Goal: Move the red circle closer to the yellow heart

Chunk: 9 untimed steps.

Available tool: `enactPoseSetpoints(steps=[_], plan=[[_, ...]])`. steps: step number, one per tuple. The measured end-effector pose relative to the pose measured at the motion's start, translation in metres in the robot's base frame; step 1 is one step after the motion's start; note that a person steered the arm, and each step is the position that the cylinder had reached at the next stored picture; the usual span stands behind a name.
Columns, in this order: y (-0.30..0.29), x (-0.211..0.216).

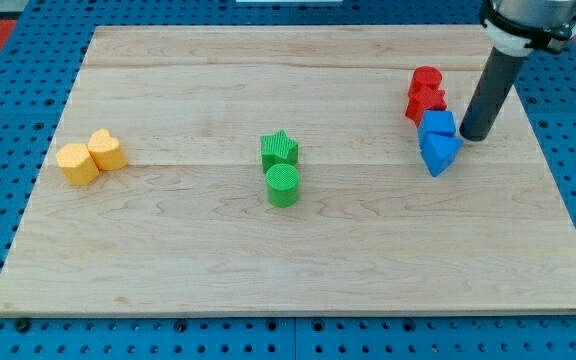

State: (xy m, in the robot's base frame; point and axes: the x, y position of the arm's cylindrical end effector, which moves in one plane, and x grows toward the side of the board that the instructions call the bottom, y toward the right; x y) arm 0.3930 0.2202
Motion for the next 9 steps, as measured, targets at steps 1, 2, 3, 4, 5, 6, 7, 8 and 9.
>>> enactPoseSetpoints(steps=[1,2,3,4,5,6,7,8,9], plan=[[-0.043,-0.042],[-0.093,-0.058],[-0.109,-0.064],[-0.050,-0.059],[-0.022,-0.053],[0.076,-0.060],[0.081,-0.109],[0.001,-0.135],[-0.038,-0.109]])
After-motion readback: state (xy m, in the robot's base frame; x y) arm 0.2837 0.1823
